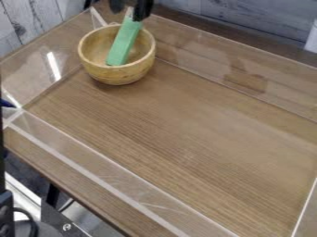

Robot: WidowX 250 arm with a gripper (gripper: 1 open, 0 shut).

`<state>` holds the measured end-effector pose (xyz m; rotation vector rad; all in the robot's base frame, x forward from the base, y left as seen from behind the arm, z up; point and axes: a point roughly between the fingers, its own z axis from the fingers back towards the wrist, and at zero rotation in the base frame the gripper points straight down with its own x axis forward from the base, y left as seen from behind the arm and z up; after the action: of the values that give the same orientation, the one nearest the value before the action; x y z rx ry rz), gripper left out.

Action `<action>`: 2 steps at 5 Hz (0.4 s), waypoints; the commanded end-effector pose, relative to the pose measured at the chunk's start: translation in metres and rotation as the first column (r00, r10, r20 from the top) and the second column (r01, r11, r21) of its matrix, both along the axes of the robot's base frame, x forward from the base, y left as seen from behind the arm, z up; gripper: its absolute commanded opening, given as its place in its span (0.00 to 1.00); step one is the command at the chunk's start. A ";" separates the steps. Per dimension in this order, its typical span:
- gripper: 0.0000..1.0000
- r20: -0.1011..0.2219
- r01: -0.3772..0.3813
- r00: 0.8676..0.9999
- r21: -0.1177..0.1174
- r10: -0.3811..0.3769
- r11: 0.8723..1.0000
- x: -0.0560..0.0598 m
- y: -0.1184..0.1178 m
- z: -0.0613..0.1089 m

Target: Put the green block in the brown bowl

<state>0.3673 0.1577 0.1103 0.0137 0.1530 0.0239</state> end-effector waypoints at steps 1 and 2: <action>1.00 0.083 0.022 0.996 0.009 -0.022 1.000 -0.008 -0.010 0.039; 1.00 0.129 0.029 0.991 -0.002 -0.028 1.000 -0.018 -0.017 0.063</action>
<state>0.3487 0.1395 0.1470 -0.0178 0.0952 -0.0066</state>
